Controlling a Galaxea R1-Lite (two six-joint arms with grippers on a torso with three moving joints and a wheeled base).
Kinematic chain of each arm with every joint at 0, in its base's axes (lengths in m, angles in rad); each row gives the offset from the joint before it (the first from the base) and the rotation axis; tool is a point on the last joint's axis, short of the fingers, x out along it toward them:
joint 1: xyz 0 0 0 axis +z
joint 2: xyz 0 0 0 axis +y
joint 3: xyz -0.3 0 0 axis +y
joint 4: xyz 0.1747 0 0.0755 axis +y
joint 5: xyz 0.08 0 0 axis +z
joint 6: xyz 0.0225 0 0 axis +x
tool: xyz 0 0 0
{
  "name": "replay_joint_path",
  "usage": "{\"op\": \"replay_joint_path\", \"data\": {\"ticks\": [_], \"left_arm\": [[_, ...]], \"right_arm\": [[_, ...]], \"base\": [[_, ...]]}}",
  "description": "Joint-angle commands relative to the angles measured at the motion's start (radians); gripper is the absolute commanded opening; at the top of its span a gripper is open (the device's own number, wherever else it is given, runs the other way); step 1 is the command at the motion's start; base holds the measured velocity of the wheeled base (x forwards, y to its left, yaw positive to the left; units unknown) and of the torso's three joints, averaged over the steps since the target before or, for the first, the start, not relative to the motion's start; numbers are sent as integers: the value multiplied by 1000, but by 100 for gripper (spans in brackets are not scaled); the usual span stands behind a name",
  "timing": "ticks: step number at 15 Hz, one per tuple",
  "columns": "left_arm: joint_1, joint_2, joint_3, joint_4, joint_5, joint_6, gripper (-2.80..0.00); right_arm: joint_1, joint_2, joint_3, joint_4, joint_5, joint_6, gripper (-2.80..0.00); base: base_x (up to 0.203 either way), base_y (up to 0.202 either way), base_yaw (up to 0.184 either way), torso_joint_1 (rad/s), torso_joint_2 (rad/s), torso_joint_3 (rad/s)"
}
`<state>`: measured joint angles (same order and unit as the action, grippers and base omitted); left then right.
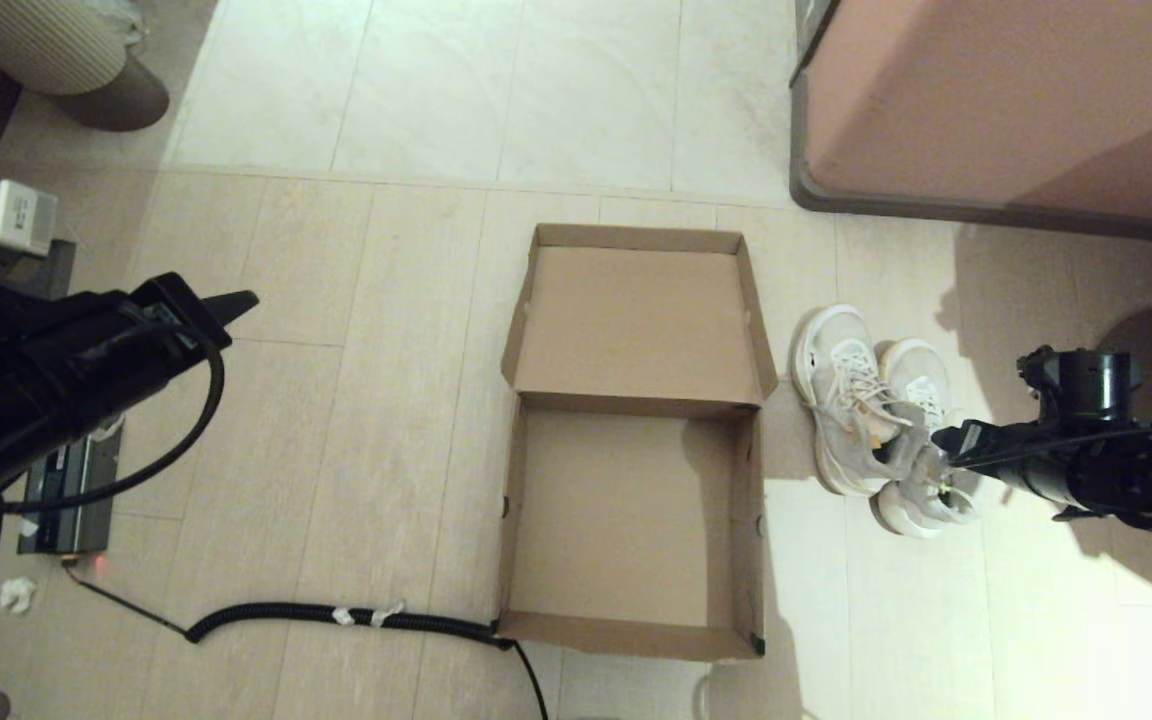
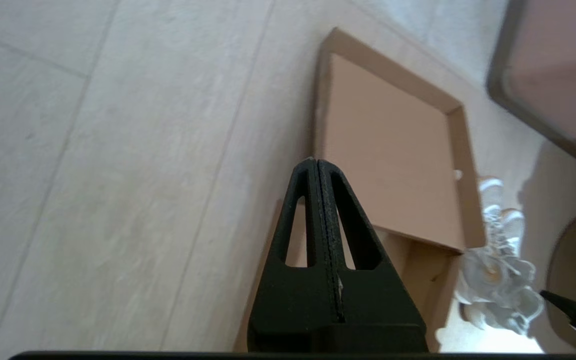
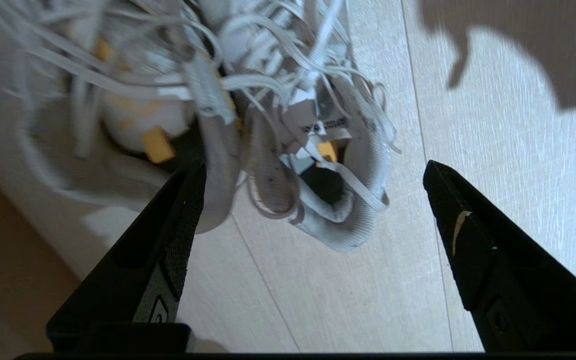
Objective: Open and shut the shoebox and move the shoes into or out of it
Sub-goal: Put the shoes into the shoe box
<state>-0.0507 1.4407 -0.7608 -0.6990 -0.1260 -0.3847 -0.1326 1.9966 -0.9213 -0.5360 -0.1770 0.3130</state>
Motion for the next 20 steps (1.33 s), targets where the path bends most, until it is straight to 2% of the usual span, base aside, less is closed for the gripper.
{"op": "replay_joint_path", "data": {"ticks": [1, 5, 8, 13, 17, 20], "left_arm": [[31, 8, 31, -11, -3, -3, -280], [40, 24, 49, -43, -20, -3, -280], [38, 26, 49, -43, -20, -3, -280], [58, 13, 77, -56, -20, -5, -280], [75, 10, 114, -97, -21, -5, -280], [84, -2, 124, -97, -21, -5, -280]], "right_arm": [[-4, 63, 0, -12, 0, 3, 0], [2, 102, 36, -109, 15, 6, 0], [17, 138, 44, -124, 23, 9, 0], [33, 218, 23, -270, 42, -4, 0], [78, 239, -7, -280, 50, -2, 0], [83, 282, -35, -281, 69, -4, 0]], "base": [[0, 0, 0, 0, 0, 0], [0, 0, 0, 0, 0, 0], [0, 0, 0, 0, 0, 0], [0, 0, 0, 0, 0, 0], [0, 0, 0, 0, 0, 0], [0, 0, 0, 0, 0, 0]]}}
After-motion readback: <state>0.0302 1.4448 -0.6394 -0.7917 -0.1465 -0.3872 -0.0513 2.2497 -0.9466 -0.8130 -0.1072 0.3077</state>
